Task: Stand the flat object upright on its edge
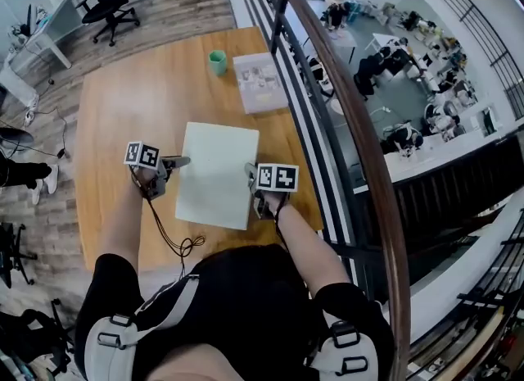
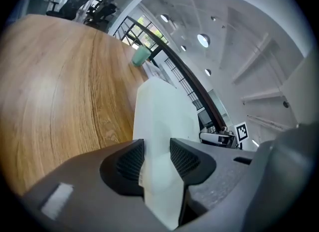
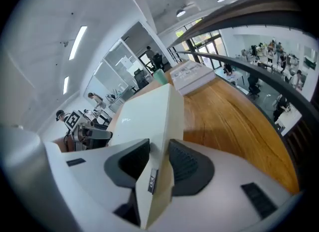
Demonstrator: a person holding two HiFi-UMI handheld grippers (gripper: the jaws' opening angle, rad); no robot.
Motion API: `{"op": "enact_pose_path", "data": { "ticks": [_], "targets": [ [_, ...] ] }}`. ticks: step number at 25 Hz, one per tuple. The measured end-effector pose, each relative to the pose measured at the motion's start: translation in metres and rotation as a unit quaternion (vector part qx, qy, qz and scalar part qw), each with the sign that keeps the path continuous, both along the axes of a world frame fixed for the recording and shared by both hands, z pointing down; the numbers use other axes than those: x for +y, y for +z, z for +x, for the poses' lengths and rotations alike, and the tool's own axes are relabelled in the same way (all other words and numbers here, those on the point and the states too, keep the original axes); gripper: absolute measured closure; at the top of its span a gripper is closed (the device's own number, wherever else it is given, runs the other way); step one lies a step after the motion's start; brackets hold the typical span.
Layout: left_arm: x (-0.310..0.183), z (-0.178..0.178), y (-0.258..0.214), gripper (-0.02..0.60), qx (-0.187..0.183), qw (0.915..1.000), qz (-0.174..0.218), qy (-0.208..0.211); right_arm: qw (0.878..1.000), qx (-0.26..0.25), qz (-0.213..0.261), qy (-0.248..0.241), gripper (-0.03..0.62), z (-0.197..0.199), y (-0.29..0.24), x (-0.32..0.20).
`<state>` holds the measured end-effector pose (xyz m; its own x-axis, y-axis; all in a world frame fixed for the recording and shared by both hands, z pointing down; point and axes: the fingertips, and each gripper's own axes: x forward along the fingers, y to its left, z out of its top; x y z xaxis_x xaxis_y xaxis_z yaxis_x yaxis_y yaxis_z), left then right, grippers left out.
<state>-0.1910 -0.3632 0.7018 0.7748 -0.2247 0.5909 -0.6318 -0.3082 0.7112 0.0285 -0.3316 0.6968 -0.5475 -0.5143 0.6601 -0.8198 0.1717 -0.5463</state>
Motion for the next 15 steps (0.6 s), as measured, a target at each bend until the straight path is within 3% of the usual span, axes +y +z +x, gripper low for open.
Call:
{"op": "enact_pose_path", "data": {
  "ticks": [5,9,12,15],
  "targets": [
    [-0.001,0.003,-0.041,0.420,0.002,0.9976,0.069,0.000,0.997,0.017,0.070,-0.020,0.467,0.005,-0.042,-0.020],
    [-0.006,0.006,-0.074,0.420,-0.004,0.9912,0.132,-0.006,0.986,0.055,0.152,-0.042,0.467,0.006,-0.088,-0.038],
    [-0.013,0.009,-0.096,0.420,0.002,0.9839,0.178,-0.022,0.976,0.067,0.199,-0.058,0.465,0.009,-0.113,-0.054],
    [-0.019,0.014,-0.121,0.424,-0.006,0.9704,0.239,-0.037,0.967,0.072,0.234,-0.064,0.465,0.018,-0.132,-0.066]
  ]
}}
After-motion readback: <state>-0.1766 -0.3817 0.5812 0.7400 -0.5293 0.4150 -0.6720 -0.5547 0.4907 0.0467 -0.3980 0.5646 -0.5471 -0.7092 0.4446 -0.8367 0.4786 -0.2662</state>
